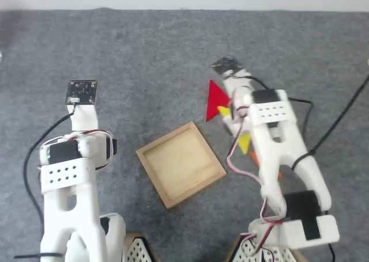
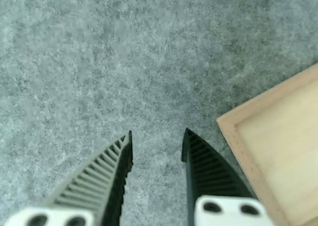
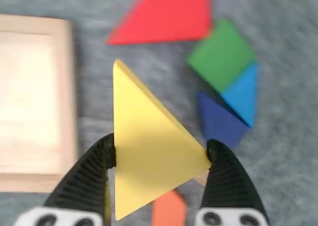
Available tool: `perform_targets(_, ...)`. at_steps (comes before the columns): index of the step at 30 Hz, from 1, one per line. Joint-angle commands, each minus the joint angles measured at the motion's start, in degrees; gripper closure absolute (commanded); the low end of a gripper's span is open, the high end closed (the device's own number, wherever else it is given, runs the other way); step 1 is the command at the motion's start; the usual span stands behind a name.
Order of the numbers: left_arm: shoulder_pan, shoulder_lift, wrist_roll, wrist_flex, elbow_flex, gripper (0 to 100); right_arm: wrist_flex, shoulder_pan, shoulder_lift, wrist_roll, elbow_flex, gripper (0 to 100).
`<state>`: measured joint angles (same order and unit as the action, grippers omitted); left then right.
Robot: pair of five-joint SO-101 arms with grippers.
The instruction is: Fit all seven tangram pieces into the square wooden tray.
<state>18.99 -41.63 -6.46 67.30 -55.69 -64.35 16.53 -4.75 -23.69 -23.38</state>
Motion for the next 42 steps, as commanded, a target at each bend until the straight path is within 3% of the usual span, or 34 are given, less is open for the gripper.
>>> perform_targets(1,0.44,-1.58,0.35,-1.67,0.13,83,-2.59,7.43,-3.47,3.34,0.62,93.7)
perform_targets(12,0.35,-1.67,0.53,-1.85,-0.66,83,-2.33,26.15,-3.30,14.15,0.53,93.6)
perform_targets(21,0.35,-1.67,0.53,-1.85,-0.66,83,0.13,29.49,5.67,20.13,0.88,93.6)
perform_targets(26,0.35,-1.67,0.53,-1.85,-0.66,83,1.80,33.27,6.11,19.96,0.88,93.6)
perform_targets(32,0.35,-1.67,0.44,-1.85,-0.66,83,-1.36,30.20,0.22,16.88,2.11,93.5)
perform_targets(39,0.35,-1.67,0.44,-1.85,-0.75,83,-17.10,26.51,-17.45,7.47,1.05,93.5)
perform_targets(42,0.18,-1.67,0.44,-1.85,-0.75,83,-19.03,26.24,-19.74,5.45,-2.90,93.5)
